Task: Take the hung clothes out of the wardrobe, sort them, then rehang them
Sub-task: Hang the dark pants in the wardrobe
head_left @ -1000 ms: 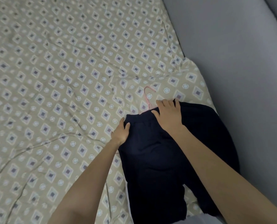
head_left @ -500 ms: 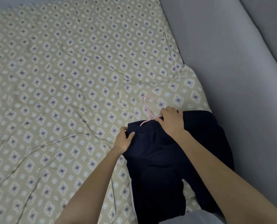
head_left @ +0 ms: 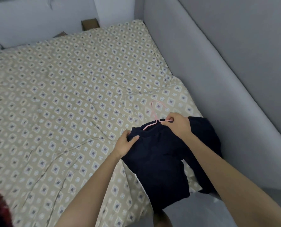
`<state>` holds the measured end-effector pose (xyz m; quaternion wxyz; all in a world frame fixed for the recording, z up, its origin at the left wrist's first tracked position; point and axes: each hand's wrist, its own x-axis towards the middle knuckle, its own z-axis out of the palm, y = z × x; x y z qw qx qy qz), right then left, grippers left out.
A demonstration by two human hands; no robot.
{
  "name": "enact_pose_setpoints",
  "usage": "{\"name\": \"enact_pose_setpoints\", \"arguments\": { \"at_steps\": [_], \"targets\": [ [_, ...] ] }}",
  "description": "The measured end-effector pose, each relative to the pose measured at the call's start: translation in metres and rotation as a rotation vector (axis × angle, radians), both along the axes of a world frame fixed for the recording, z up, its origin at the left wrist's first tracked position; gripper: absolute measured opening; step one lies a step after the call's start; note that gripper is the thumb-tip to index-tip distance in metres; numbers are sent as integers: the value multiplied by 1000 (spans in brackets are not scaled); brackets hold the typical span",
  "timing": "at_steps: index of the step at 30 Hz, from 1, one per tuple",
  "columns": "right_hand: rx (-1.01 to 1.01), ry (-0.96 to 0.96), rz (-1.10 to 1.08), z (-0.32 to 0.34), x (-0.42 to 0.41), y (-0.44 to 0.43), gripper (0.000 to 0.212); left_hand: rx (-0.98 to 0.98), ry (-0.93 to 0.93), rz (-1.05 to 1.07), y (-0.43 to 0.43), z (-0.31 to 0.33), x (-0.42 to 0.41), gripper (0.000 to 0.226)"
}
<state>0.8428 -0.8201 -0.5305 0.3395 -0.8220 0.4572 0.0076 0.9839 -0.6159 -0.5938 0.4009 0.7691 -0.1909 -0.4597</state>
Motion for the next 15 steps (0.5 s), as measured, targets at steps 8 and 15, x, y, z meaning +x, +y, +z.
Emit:
{"name": "enact_pose_setpoints", "arguments": {
  "at_steps": [8, 15],
  "targets": [
    [-123, -111, -227, 84, -50, 72, 19, -178, -76, -217, 43, 56, -12, 29],
    [-248, -161, -428, 142, -114, 128, 18, -294, -146, -349, 48, 114, -38, 31]
  ]
}}
